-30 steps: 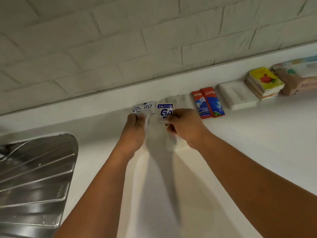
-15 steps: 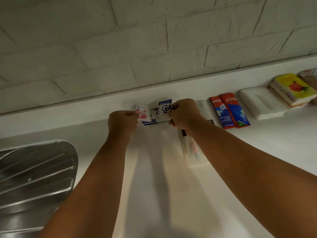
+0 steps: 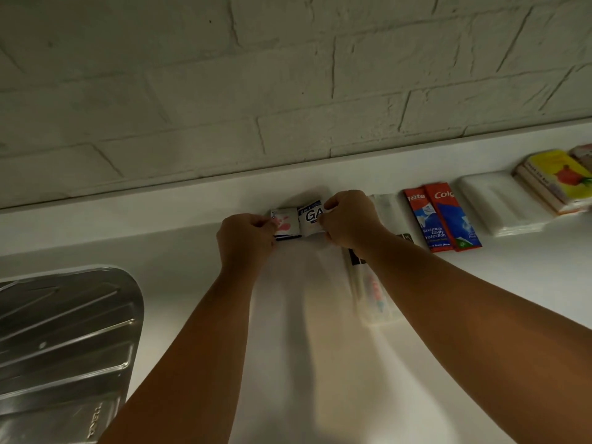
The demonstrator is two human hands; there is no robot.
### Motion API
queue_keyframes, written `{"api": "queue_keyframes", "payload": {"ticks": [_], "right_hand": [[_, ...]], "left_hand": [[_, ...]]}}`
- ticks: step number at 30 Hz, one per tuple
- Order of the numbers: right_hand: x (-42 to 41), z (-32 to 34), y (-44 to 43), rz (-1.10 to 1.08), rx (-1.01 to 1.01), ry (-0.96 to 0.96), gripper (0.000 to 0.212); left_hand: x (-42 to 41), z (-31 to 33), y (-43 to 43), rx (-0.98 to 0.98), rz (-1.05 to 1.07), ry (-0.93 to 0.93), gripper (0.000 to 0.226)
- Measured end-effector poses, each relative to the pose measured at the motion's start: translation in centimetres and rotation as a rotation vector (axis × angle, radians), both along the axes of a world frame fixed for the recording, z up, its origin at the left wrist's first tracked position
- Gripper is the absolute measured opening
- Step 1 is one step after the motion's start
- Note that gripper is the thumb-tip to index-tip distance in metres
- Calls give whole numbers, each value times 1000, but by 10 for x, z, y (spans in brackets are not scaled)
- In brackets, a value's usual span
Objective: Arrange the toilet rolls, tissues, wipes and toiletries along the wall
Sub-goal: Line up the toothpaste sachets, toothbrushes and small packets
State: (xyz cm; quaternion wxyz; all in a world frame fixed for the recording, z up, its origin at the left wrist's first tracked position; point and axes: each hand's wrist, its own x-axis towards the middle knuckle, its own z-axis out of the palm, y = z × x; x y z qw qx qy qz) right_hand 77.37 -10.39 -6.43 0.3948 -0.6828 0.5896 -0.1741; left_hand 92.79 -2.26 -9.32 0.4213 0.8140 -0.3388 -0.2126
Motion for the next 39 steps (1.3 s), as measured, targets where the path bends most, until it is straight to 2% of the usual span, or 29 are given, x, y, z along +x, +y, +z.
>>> {"api": "queue_keyframes", "payload": {"ticks": [8,12,16,20,33,39], "right_hand": [[-7,6,10,206,-241,228,45],[-6,2,13,343,-372,338,57],[0,-4,11,417,-441,382,44],[1,-12,11,394,-477,381,32],[5,-17,11,382,-480,336,22],[0,-17,16,346,-533,287,32]], "left_hand": [[-9,-7,8,-34,-7,-145,17],[-19,-18,21,-112,-53,-257,39],[-19,-25,25,-142,-134,-338,47],[-19,-26,24,-141,-144,-375,41],[-22,-28,21,-158,-148,-464,30],[-23,-24,23,-203,-111,-409,36]]}}
